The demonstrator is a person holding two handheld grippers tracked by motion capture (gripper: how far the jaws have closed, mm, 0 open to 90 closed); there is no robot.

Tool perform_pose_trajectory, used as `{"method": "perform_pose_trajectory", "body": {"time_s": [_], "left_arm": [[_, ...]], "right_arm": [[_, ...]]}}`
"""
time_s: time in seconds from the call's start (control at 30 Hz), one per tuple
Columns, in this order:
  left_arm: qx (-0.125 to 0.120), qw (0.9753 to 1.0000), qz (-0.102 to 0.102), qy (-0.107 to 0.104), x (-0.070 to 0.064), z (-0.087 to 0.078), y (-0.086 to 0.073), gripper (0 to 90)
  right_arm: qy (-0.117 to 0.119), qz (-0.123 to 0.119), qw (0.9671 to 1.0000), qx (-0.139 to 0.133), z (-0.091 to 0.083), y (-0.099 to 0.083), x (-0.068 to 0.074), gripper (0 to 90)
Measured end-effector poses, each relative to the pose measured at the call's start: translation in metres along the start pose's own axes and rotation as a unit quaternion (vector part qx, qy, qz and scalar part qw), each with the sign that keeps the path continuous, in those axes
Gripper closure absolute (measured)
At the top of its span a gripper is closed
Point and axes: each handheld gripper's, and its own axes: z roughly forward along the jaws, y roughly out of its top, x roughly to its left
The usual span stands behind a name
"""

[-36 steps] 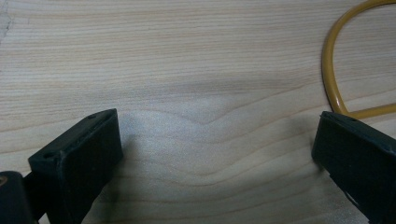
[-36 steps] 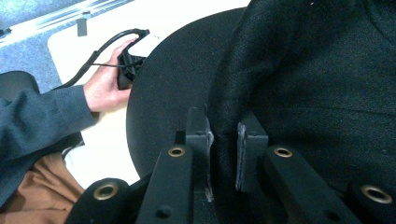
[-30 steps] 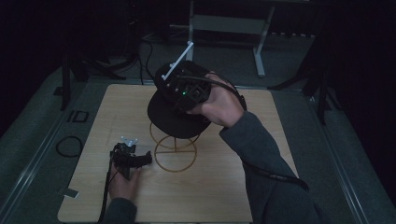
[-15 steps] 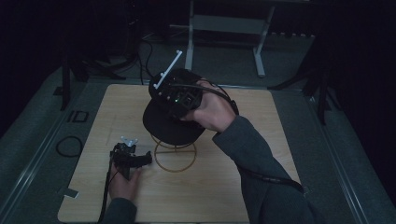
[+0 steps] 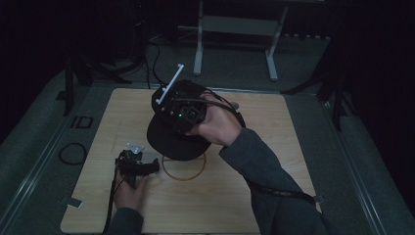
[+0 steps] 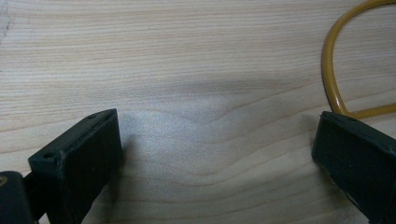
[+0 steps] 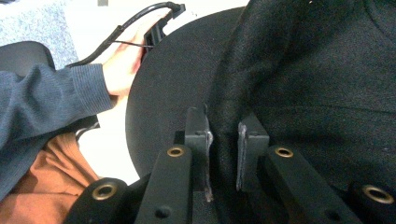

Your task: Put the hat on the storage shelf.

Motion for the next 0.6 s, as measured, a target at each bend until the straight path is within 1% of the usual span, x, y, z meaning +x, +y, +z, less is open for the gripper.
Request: {"method": "perform_pose_trajectory", "body": {"time_s": [0.13,0.23,0.4,0.43,0.47,0.6], "left_arm": [[0.002,1.0,0.002,-0.001,0.0,0.0,0.0,1.2],[0.003,1.0,0.003,0.0,0.0,0.0,0.0,1.2],[0.006,1.0,0.007,-0.001,0.001,-0.001,0.0,1.2],[0.004,1.0,0.005,0.0,0.001,-0.001,0.0,1.2],[-0.003,1.0,-0.003,0.0,0.0,0.0,0.0,1.2],[-0.002,1.0,-0.003,0.0,0.0,0.0,0.0,1.2]], "right_arm": [[0.005,-0.005,1.0,0.004,0.005,0.001,0.004,78.4],[0.009,-0.003,0.9999,0.009,0.008,0.001,0.005,78.1],[0.012,-0.006,0.9998,0.014,0.012,0.001,0.007,77.6],[0.013,-0.008,0.9998,0.014,0.013,0.001,0.007,77.4],[0.014,-0.008,0.9997,0.017,0.014,0.001,0.008,77.3],[0.021,-0.01,0.9994,0.025,0.02,0.001,0.007,76.3]]}}
